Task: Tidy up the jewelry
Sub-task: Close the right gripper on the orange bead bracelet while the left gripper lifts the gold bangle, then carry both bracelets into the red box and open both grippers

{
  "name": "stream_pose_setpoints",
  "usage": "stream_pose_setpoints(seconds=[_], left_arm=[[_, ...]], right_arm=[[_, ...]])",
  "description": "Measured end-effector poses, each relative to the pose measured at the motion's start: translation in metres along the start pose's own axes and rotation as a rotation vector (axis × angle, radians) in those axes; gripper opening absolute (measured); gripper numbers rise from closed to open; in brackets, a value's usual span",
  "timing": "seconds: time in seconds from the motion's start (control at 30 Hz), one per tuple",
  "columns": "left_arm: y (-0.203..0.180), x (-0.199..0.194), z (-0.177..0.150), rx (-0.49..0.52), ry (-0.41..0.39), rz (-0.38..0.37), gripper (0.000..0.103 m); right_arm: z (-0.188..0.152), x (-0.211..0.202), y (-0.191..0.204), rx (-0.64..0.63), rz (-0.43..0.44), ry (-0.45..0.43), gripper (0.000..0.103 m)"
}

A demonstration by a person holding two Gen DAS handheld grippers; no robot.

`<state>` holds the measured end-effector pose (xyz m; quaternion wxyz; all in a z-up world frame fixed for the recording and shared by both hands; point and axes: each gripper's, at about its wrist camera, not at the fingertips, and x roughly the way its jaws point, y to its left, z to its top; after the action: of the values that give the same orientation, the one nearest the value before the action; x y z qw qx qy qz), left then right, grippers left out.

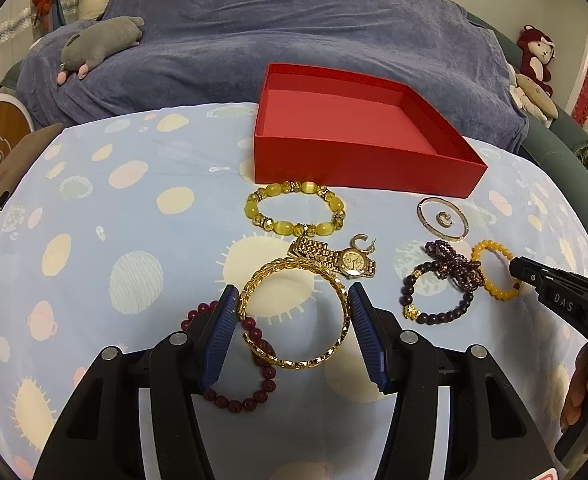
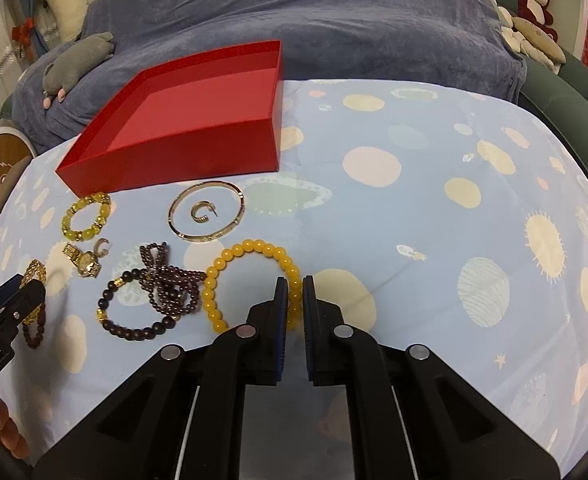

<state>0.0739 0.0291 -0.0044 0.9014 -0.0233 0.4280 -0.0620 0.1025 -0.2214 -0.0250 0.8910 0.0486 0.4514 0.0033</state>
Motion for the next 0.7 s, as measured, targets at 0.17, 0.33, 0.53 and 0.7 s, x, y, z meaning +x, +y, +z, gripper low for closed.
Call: stream_pose_setpoints(seconds=[0.17,0.33,0.53,0.7], left_arm=[[0.001,-0.019,0.011,-0.013,-0.029,-0.031,0.053],[0.001,-0.040,0.036,-0.004,-0.050,-0.055,0.053],[-0.007,-0.037,0.101,0.046,-0.093,-0.063,0.053],[-0.012,-0.007,0.162,0.057,-0.119,-0.070,0.053]], right_arm=[[0.012,-0.039,0.008,-0.015,0.064,-0.065,0.007],[0.038,-0.071,0.014,-0.013,0.130,-0.111,0.007],[0.107,-0.076,0.027,-0.057,0.159,-0.178,0.007],[0.167,-0.050,0.038,-0.051,0.202,-0.197,0.007]])
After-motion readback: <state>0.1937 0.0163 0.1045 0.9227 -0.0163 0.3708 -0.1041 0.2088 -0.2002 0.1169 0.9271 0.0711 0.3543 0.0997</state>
